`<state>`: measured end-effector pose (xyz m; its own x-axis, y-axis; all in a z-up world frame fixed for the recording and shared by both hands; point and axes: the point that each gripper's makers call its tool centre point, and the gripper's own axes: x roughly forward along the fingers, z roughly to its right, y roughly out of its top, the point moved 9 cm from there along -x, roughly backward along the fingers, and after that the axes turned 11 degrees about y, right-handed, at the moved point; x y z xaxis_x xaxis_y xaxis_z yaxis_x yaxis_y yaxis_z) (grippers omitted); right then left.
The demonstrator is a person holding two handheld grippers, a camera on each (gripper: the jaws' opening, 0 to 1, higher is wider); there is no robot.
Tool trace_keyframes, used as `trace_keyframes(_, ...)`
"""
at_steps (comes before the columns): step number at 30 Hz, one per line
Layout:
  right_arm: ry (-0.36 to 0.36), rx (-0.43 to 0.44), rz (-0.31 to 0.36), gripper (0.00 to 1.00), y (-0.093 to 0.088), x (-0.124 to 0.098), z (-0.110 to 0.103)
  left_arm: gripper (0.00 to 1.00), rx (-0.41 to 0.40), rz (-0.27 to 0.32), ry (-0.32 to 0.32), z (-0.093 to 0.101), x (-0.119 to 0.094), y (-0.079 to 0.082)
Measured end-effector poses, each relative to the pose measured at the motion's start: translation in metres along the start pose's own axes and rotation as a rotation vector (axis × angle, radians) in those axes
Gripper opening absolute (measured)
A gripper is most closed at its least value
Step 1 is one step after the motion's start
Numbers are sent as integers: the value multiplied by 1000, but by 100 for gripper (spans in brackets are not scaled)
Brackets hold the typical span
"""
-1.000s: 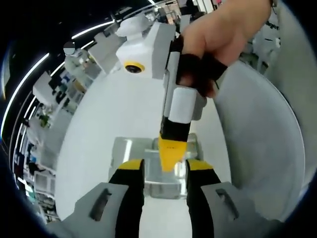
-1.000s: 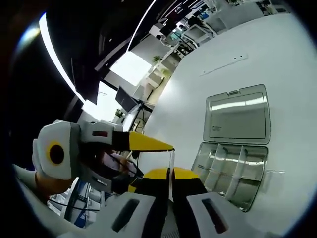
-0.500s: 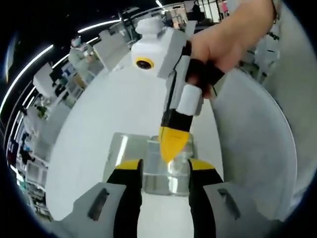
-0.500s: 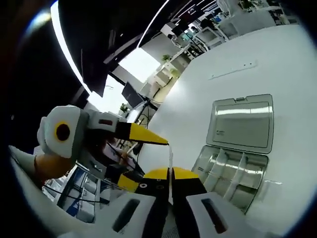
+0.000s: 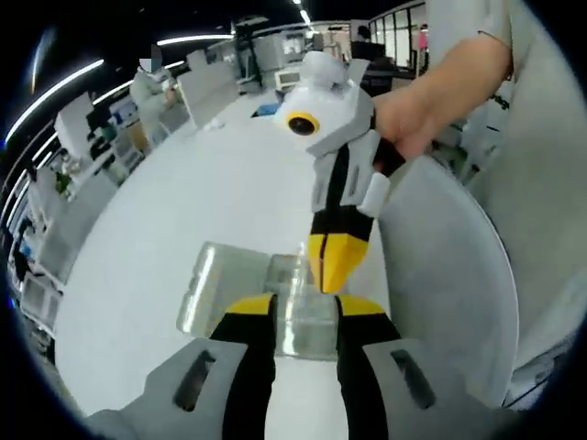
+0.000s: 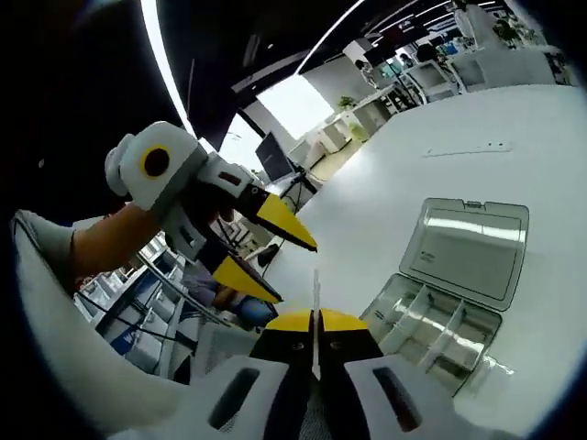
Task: Insert the divider into the dual guide fixture by aligning both edges with the guide slots and pushing it downward to the bottom, including one-sided entry, uneven engagement, binding, and posture correction.
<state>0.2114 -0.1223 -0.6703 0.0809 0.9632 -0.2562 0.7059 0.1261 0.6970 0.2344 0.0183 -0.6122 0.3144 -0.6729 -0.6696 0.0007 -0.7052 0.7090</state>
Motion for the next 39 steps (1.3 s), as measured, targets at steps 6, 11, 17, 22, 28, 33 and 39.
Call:
trace_keyframes(6, 34, -68, -32, 0, -1, 0, -5, 15, -9, -10, -57, 3, 0, 3)
trace_keyframes(11, 43, -136, -57, 0, 0, -1, -6, 13, 0, -28, -91, 5, 0, 4)
trace_keyframes(17, 65, -216, -90, 0, -1, 1, -11, 10, 2, -48, -133, 9, 1, 5)
trace_keyframes(22, 74, -273, -107, 0, -2, 2, -13, 7, -2, -63, -156, 10, 1, 6)
trace_keyframes(28, 89, -323, -115, 0, -1, 1, -16, 5, -11, -86, -183, 11, 2, 8)
trace_keyframes(33, 95, -364, -138, 0, -2, 1, -18, 2, -18, -107, -204, 12, 4, 8)
trace_keyframes(39, 101, -397, -149, 0, -3, 1, -19, 2, -44, -131, -229, 14, 6, 9)
